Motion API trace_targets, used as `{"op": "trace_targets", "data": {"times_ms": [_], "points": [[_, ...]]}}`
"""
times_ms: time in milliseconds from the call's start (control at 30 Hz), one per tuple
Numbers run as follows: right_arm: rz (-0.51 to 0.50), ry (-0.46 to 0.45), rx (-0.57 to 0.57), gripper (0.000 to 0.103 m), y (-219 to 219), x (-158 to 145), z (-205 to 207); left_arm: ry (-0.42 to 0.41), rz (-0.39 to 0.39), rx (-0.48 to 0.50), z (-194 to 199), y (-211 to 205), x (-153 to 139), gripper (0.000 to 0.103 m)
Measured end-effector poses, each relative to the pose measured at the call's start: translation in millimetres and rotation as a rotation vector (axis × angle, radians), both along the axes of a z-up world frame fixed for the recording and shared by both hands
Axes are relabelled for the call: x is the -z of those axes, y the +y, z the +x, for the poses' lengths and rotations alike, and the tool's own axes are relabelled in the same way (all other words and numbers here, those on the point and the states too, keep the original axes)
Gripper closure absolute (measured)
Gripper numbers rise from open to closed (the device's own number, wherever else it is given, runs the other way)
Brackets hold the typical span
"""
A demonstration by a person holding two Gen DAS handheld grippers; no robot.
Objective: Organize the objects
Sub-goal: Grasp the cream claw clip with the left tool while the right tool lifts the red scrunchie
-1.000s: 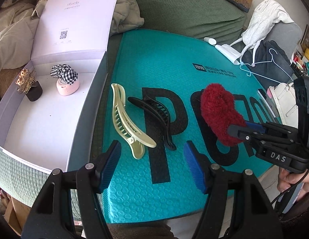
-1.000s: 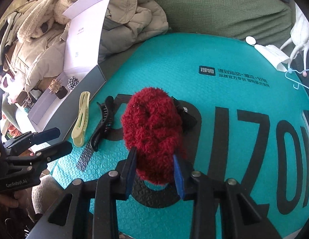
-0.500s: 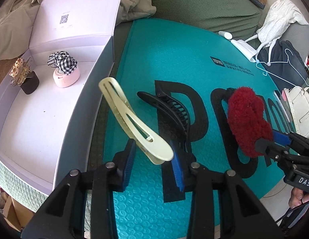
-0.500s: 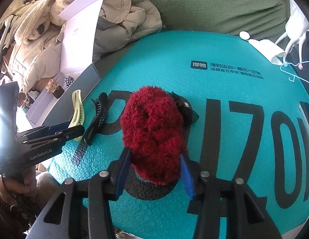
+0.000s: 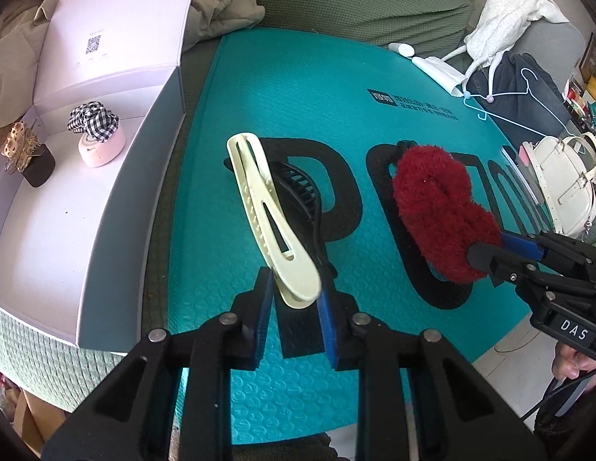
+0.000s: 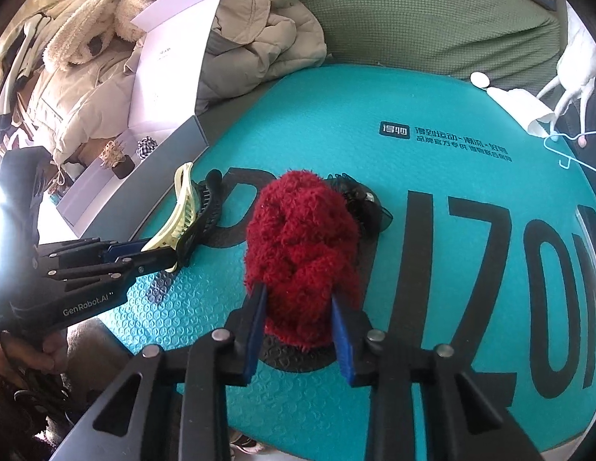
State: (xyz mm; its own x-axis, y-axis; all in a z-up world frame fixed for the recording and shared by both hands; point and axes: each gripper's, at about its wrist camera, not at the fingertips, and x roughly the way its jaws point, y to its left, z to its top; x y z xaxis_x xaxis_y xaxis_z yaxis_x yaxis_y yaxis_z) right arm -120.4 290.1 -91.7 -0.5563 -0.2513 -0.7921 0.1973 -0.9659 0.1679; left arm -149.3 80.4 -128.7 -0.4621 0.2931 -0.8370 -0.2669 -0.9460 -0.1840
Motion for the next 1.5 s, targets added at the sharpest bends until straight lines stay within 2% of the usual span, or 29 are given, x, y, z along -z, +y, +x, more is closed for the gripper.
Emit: {"op": "trace_targets", "data": {"times_ms": [433,633,700,733,767,800,867,1033,1200,1333,1433,1467,1500], "points": [[-0.005,-0.001,-0.021,0.072,0,-6,31,-0.049,0.034,0.069,49,3,-11,0.082],[0.010,-0.019,-0.006,0.072,2,-2,35,-0.060,0.023,0.075,57,1,-13,0.080],[0.009,-0.017,0.003,0.069,3,-1,33,-0.060,0.010,0.068,56,1,-13,0.073],[0.007,-0.014,0.010,0.065,3,-1,32,-0.055,0.002,0.064,53,2,-12,0.062],[0.001,-0.008,0.014,0.053,2,-2,31,-0.045,-0.002,0.060,51,2,-12,0.054],[-0.006,0.001,0.013,0.043,2,-3,30,-0.028,0.001,0.057,51,2,-14,0.051],[-0.025,0.021,0.011,0.038,0,-4,27,0.003,0.009,0.057,48,0,-16,0.045],[-0.009,0.063,0.035,0.038,-5,1,13,0.022,-0.022,0.066,32,9,-12,0.044],[0.039,0.075,0.036,0.038,-12,11,5,0.005,-0.041,0.066,20,16,2,0.044],[0.046,0.074,0.020,0.038,-15,19,5,0.028,-0.051,0.081,21,23,4,0.046],[0.032,0.081,0.023,0.040,-12,22,6,0.029,-0.049,0.091,21,25,5,0.057],[0.034,0.077,0.030,0.050,-12,23,5,0.033,-0.060,0.085,21,26,5,0.066],[0.040,0.072,0.040,0.055,-10,24,5,0.033,-0.065,0.081,21,26,5,0.070]]}}
